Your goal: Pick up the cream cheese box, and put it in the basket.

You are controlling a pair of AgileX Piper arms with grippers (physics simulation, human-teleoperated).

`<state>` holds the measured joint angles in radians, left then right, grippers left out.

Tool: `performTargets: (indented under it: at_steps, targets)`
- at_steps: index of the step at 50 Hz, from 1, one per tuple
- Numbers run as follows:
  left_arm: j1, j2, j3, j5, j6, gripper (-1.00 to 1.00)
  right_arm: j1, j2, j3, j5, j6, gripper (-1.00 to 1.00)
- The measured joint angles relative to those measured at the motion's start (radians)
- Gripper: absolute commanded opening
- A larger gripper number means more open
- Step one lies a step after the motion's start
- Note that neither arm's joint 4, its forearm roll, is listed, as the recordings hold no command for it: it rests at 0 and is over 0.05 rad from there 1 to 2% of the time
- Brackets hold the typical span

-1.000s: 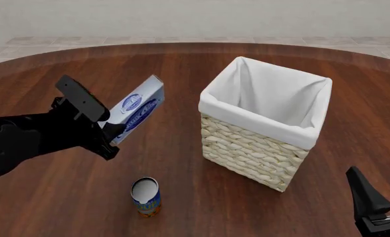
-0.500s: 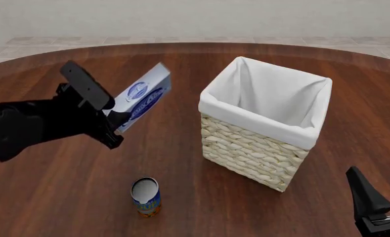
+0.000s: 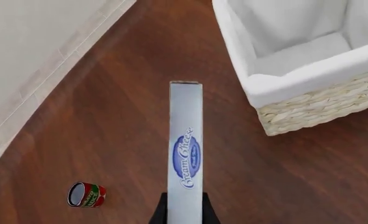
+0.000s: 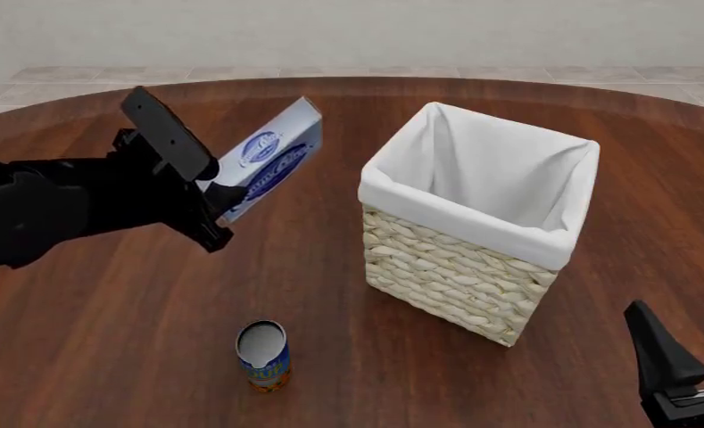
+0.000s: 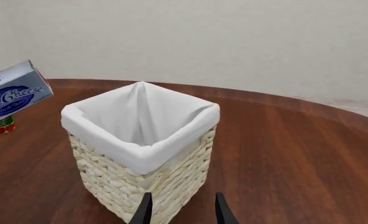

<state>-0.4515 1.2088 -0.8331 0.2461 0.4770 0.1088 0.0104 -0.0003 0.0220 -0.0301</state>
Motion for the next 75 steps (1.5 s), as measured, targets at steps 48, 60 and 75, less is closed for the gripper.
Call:
performTargets:
  at_steps: [48,60,75]
  targets:
    - [-0.046,0.073,-0.149,0.041,0.062,-1.00,0.001,-0.003,0.000,0.002,0.008,1.00]
    - [-0.061,0.093,-0.180,0.043,0.072,-1.00,0.003,0.000,0.000,0.000,0.008,1.00]
    - [-0.091,0.127,-0.225,0.039,0.079,-1.00,0.003,0.003,0.000,-0.004,0.009,1.00]
